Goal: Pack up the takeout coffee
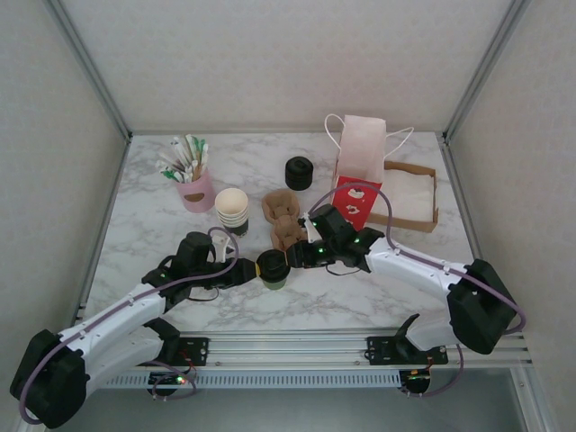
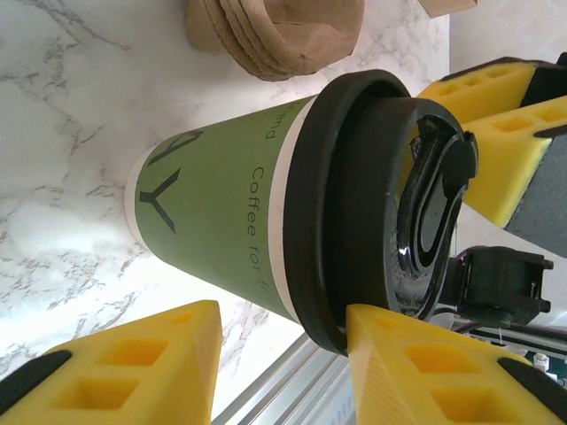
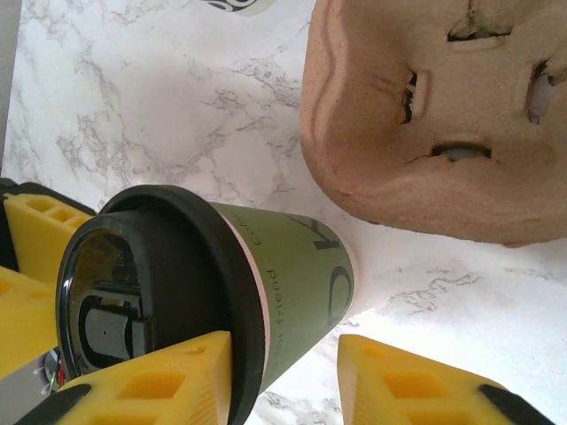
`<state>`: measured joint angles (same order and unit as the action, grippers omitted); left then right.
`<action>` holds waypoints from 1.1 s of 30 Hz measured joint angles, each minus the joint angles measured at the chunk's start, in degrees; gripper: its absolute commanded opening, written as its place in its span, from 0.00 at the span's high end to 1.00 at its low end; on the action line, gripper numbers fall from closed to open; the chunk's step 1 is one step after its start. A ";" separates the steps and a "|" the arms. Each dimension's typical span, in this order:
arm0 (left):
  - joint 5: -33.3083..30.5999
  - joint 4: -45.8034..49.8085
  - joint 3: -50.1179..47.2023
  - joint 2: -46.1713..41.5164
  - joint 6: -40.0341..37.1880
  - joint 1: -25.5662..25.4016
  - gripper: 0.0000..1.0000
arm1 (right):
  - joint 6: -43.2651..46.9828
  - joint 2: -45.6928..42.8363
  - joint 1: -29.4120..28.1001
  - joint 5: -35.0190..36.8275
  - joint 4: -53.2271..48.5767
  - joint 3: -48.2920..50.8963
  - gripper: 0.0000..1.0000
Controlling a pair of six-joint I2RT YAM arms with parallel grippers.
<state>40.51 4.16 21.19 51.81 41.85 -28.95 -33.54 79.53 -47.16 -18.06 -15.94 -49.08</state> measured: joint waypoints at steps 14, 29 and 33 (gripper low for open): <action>-1.70 3.98 0.55 -2.93 -0.04 0.00 0.46 | 2.27 1.97 0.90 0.00 -2.51 -2.91 0.47; -2.58 7.34 5.33 -2.40 -2.64 3.30 0.49 | 1.51 -5.62 1.07 -0.07 -4.26 0.76 0.45; -2.58 7.28 6.19 0.33 -3.50 5.29 0.50 | 0.17 -8.33 1.07 -2.82 -2.25 4.63 0.46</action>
<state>37.93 11.44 27.38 52.14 38.35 -23.66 -33.36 71.20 -46.09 -20.88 -18.20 -44.45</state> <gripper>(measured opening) 0.502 0.546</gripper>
